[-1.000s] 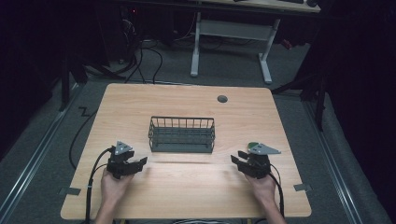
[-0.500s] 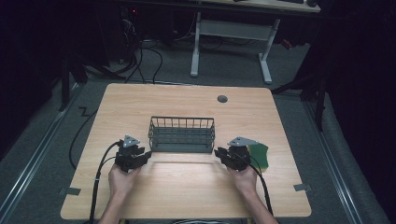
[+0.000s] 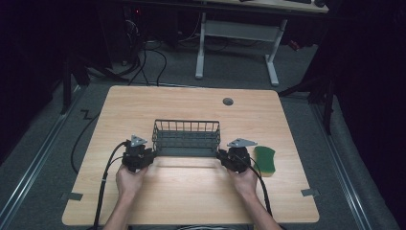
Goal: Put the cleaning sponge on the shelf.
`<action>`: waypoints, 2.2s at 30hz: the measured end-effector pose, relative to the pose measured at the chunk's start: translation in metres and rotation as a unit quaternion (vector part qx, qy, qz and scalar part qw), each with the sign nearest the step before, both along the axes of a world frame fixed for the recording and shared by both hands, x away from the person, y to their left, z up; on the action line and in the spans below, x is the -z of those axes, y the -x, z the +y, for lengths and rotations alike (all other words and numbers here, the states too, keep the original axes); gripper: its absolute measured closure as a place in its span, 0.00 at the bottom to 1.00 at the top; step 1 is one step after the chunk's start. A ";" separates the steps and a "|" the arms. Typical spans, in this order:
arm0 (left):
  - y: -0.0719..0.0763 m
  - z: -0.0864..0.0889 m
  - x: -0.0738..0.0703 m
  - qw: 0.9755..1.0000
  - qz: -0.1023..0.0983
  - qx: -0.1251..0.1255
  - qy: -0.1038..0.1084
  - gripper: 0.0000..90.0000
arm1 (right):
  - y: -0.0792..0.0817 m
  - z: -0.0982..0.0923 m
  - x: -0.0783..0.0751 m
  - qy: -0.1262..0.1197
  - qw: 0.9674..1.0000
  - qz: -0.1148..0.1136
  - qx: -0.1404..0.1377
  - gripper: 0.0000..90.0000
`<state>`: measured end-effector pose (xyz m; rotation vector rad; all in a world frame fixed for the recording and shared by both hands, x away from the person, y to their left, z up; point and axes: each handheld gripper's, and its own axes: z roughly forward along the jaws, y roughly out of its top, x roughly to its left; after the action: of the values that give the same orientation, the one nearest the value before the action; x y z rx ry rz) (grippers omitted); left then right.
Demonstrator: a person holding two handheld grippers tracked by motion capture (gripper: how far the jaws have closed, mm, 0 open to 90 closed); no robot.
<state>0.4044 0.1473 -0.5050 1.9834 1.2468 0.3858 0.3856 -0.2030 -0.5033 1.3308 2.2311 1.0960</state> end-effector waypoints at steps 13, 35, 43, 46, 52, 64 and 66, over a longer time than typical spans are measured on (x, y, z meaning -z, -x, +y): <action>-0.004 -0.003 0.000 1.000 0.004 -0.004 -0.004 0.96 | -0.004 0.004 -0.004 0.029 1.000 -0.002 0.008 0.96; -0.019 -0.063 -0.004 0.998 0.011 0.051 -0.021 0.96 | -0.002 -0.046 -0.012 0.056 0.996 0.021 0.063 0.96; -0.020 -0.087 -0.005 0.997 0.012 0.067 -0.021 0.96 | -0.004 -0.066 -0.014 0.059 0.994 0.028 0.083 0.96; -0.020 -0.090 -0.005 0.997 0.012 0.069 -0.020 0.96 | -0.003 -0.071 -0.015 0.060 0.994 0.031 0.088 0.96; -0.021 -0.093 -0.004 0.997 0.015 0.071 -0.012 0.94 | -0.002 -0.076 -0.015 0.060 0.994 0.033 0.088 0.95; -0.006 -0.052 0.001 0.999 0.002 0.038 -0.009 0.47 | 0.021 -0.089 -0.016 0.057 0.991 0.010 0.117 0.50; -0.003 -0.041 0.003 0.999 -0.003 0.032 -0.013 0.46 | 0.026 -0.094 -0.017 0.055 0.991 0.007 0.123 0.48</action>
<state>0.4073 0.1060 -0.5080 2.0377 1.1772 0.3778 0.3598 -0.2966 -0.4867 1.5207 2.0372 0.8672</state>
